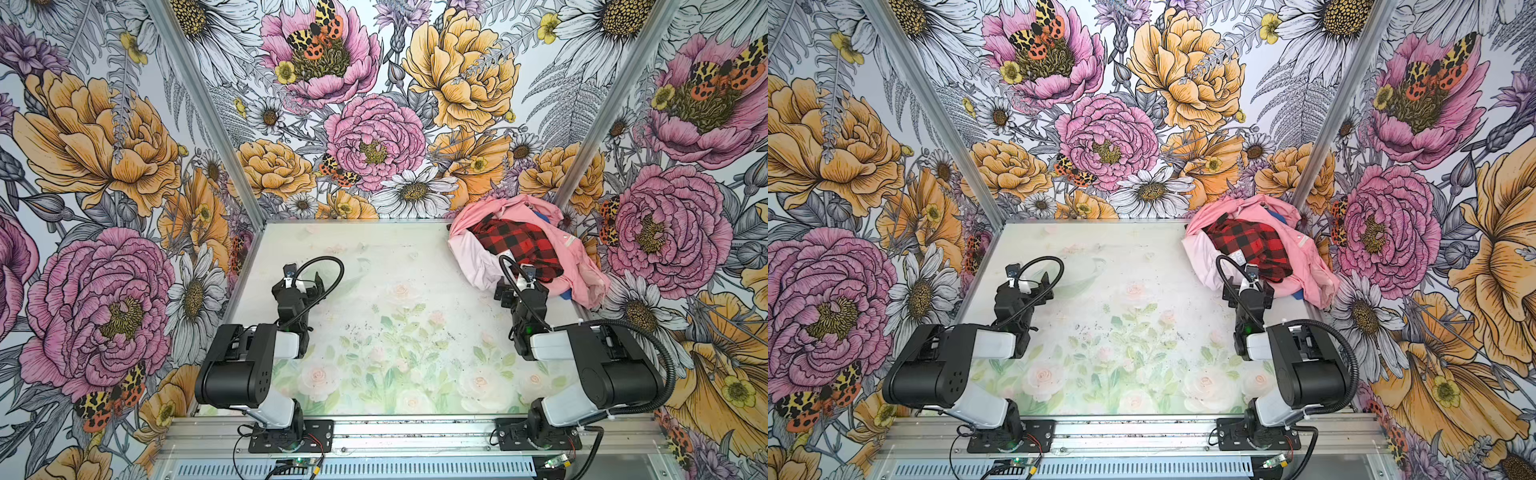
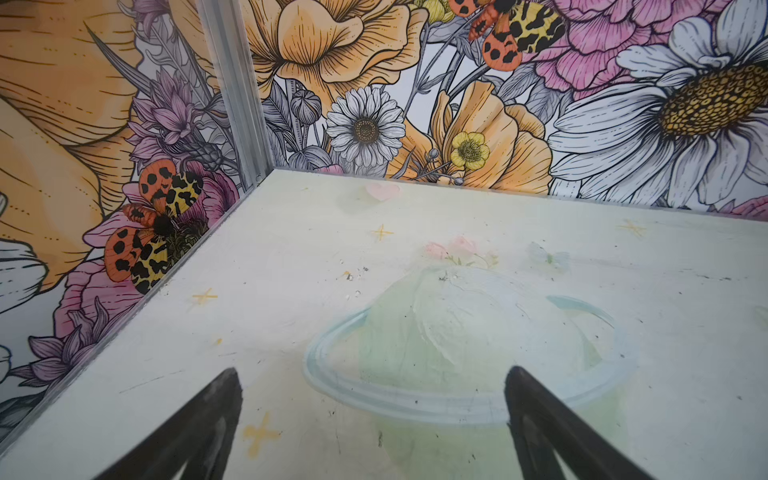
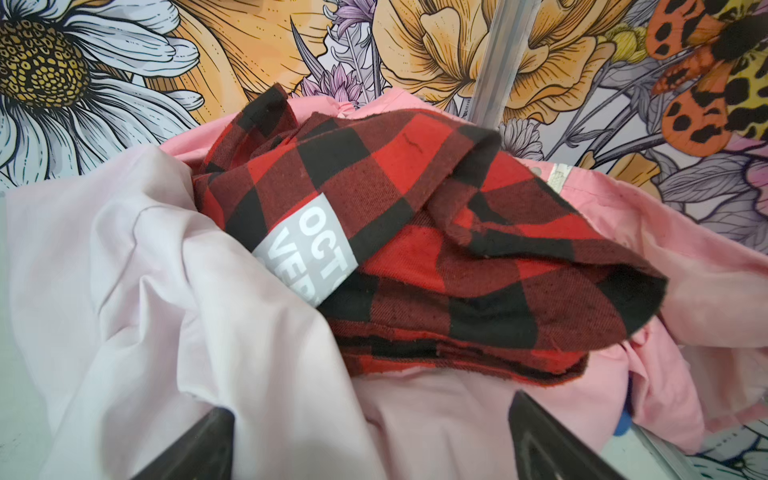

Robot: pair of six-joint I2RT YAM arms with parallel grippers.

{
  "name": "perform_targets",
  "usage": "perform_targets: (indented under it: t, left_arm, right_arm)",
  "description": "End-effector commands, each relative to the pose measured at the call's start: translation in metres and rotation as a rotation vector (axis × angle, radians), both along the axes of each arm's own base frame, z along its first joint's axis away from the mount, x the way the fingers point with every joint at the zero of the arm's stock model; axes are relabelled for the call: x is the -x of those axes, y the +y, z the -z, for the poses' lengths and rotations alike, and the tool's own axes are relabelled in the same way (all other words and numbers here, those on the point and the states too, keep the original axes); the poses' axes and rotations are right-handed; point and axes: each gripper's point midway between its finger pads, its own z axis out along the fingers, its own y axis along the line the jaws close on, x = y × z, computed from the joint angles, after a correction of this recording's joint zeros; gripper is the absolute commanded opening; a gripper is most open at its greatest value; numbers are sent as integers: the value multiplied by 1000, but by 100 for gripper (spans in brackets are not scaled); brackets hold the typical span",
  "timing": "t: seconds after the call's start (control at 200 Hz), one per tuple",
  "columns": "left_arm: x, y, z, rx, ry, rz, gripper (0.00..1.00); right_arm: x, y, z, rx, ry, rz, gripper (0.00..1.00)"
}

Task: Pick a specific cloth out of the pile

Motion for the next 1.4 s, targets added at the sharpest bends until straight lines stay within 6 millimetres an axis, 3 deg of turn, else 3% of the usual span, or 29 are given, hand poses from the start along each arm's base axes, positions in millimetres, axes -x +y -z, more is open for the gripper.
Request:
perform_targets:
  t: [0.0, 0.781, 1.006, 1.126, 1.251, 1.391]
  left_arm:
    - [-2, -1, -4, -7, -9, 9, 99]
    - [-2, 0, -4, 12, -14, 29, 99]
    - [7, -4, -47, -97, 38, -120, 99]
    - [4, -42, -69, -23, 61, -48, 99]
    - [2, -107, -97, 2, 89, 155, 99]
    - [11, -185, -132, -20, 136, 400, 99]
  right_arm:
    - [-5, -1, -6, -18, -23, 1, 99]
    - [1, 0, -9, -16, -54, -5, 99]
    - [31, 5, -38, -1, -173, -23, 100]
    - [36, 8, -48, -47, -112, -30, 99]
    - [51, 6, -56, -143, -8, 10, 94]
    - [84, -2, -69, -214, 17, 71, 94]
